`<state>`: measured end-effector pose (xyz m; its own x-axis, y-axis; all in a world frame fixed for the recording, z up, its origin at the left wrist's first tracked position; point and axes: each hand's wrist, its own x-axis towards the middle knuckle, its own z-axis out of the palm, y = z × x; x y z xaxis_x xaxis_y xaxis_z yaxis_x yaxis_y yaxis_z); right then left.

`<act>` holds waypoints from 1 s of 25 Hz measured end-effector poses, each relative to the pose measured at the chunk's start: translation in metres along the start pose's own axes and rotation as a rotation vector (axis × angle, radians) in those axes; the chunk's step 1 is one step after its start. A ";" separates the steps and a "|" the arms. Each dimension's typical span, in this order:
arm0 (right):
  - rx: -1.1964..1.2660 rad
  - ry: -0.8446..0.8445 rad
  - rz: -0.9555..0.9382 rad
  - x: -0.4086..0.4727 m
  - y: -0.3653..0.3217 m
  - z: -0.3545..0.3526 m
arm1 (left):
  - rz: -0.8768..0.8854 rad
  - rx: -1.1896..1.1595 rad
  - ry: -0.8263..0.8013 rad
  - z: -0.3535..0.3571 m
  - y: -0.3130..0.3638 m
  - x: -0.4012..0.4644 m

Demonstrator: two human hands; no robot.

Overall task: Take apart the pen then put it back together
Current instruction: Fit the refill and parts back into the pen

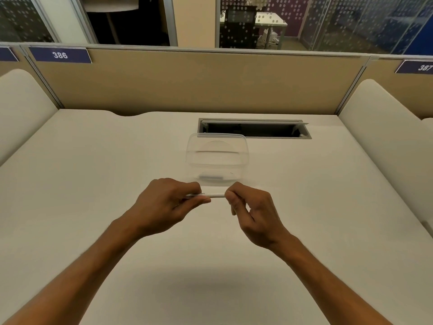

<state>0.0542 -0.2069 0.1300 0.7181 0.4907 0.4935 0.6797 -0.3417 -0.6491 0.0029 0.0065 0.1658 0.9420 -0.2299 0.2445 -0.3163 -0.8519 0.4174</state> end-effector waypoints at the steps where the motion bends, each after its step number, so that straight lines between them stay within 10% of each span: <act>1: 0.019 -0.013 0.045 0.000 -0.002 0.001 | 0.025 0.059 0.026 -0.001 0.001 0.000; 8: 0.571 -0.173 0.572 0.007 -0.011 0.005 | 0.130 0.314 0.037 -0.001 0.002 0.000; 15: -0.250 0.021 -0.014 0.000 -0.006 0.003 | 0.022 0.112 -0.019 0.001 -0.007 0.005; 25: 0.021 -0.031 -0.052 0.006 -0.008 -0.007 | 0.028 0.024 -0.018 -0.005 -0.001 0.008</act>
<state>0.0541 -0.2066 0.1421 0.6770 0.5320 0.5086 0.7121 -0.2986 -0.6354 0.0104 0.0074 0.1721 0.9348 -0.2618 0.2400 -0.3397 -0.8562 0.3891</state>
